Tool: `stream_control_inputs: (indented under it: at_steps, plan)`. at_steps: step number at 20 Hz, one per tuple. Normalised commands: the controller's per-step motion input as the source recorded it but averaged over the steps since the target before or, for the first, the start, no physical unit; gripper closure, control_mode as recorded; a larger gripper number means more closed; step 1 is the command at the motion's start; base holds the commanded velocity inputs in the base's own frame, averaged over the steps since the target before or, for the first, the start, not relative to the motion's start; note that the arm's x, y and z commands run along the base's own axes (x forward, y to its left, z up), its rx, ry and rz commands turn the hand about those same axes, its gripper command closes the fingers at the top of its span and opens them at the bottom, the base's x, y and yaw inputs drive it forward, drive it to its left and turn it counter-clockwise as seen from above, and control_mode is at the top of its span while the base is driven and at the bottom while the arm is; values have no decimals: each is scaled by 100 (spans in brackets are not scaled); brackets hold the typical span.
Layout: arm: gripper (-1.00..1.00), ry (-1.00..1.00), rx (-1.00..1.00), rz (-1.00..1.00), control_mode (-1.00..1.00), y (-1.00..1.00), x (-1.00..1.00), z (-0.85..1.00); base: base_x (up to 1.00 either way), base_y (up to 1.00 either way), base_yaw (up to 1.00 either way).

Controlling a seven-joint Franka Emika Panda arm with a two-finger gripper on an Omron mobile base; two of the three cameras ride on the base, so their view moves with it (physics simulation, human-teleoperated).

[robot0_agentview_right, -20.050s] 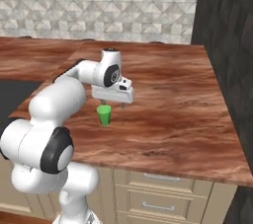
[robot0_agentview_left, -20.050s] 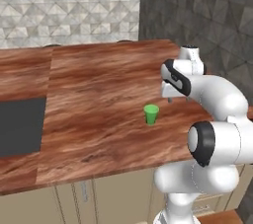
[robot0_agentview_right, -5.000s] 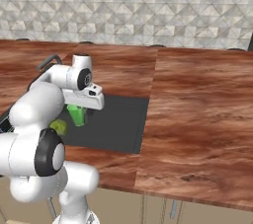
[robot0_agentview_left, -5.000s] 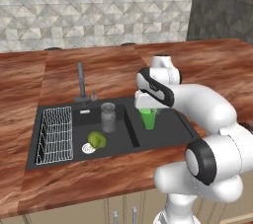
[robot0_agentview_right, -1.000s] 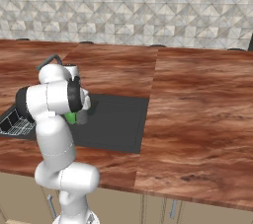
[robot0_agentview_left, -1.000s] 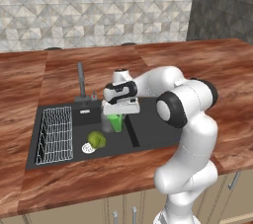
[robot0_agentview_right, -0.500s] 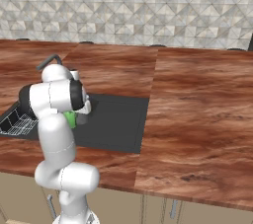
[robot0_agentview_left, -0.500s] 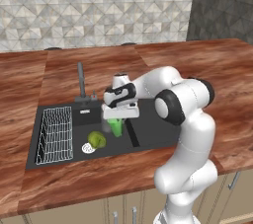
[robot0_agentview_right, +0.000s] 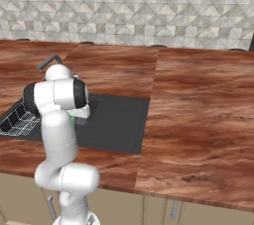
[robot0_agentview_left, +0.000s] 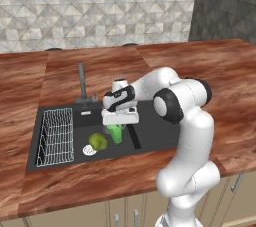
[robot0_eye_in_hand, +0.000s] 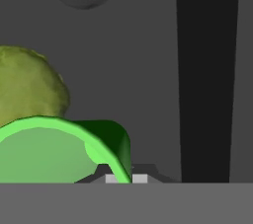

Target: Pick the jug and cup and place them in the sink. Then turn on the water.

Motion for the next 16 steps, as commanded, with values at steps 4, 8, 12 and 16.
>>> stream_control_inputs:
  at_steps: [4, 8, 12, 16]
  plan:
    - [100, 8, 0, 0, -100, 23, 0, -16, 0, 0, 0]
    - [100, 5, 0, 0, -100, 6, 0, -12, 0, 0, 0]
    - [100, 2, 0, 0, -100, 1, 1, -14, 0, 0, 0]
    - [100, 0, 0, 0, -100, 0, 6, -21, 0, 0, 0]
